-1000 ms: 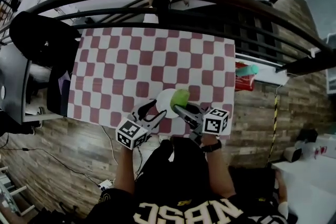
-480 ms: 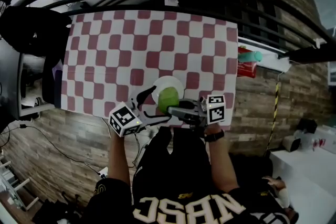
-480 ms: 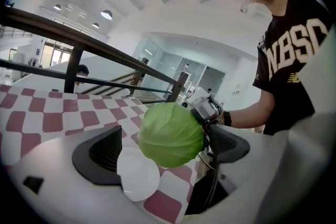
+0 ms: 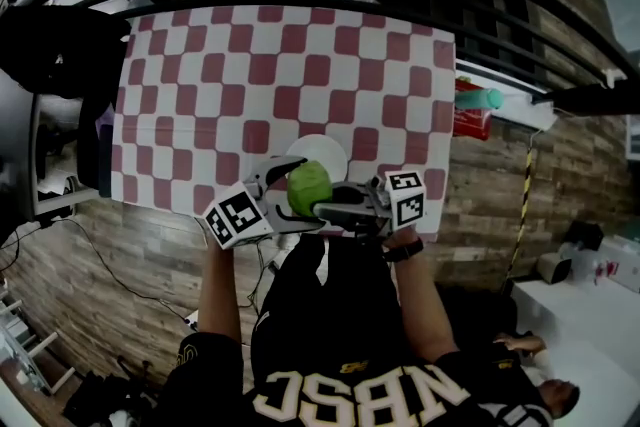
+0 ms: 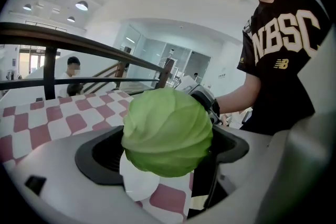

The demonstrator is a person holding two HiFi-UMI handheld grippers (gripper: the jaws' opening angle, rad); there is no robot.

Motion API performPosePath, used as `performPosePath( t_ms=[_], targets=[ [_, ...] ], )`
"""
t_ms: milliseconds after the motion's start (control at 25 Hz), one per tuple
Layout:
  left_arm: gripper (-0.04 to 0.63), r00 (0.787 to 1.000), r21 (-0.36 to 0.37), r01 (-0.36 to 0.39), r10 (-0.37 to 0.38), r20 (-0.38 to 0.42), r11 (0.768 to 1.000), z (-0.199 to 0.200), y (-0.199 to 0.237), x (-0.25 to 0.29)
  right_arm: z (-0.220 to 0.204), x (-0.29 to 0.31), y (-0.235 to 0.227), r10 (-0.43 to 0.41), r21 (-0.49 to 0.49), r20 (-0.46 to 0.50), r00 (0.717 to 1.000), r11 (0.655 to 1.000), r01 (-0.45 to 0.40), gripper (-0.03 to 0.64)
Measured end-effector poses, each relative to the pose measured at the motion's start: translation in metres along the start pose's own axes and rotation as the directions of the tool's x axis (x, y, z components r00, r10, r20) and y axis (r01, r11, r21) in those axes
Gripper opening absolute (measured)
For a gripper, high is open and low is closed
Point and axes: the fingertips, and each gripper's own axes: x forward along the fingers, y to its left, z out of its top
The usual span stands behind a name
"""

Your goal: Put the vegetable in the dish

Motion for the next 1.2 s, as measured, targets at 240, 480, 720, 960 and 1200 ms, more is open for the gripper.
performPosePath(
  t_ms=[240, 480, 720, 960, 1200],
  targets=[
    [0.515, 0.986, -0.018, -0.077, 0.074, -0.152, 0.997, -0.040, 0.012, 0.017, -0.022, -0.024, -0.041, -0.248, -0.041, -0.153, 0.957, 0.969, 0.245, 0.140],
    [0.514, 0.963, -0.032, -0.113, 0.101, -0.252, 0.993, -0.071, 0.020, 0.042, -0.036, -0.068, -0.072, -0.418, -0.058, -0.219, 0.882, 0.907, 0.416, 0.191],
    [0.514, 0.900, 0.013, -0.252, 0.240, -0.364, 0.968, -0.094, 0.043, 0.039, -0.005, -0.125, -0.088, -0.605, -0.112, -0.092, 0.791, 0.796, 0.596, 0.190],
    [0.512, 0.811, 0.057, -0.371, 0.354, -0.466, 0.927, -0.115, 0.069, 0.048, 0.009, -0.121, -0.089, -0.622, -0.123, 0.026, 0.783, 0.775, 0.620, 0.190],
    [0.491, 0.798, 0.086, -0.382, 0.376, -0.472, 0.920, -0.114, 0.077, 0.065, 0.011, -0.128, -0.091, -0.642, -0.095, 0.088, 0.761, 0.755, 0.648, 0.190]
  ],
)
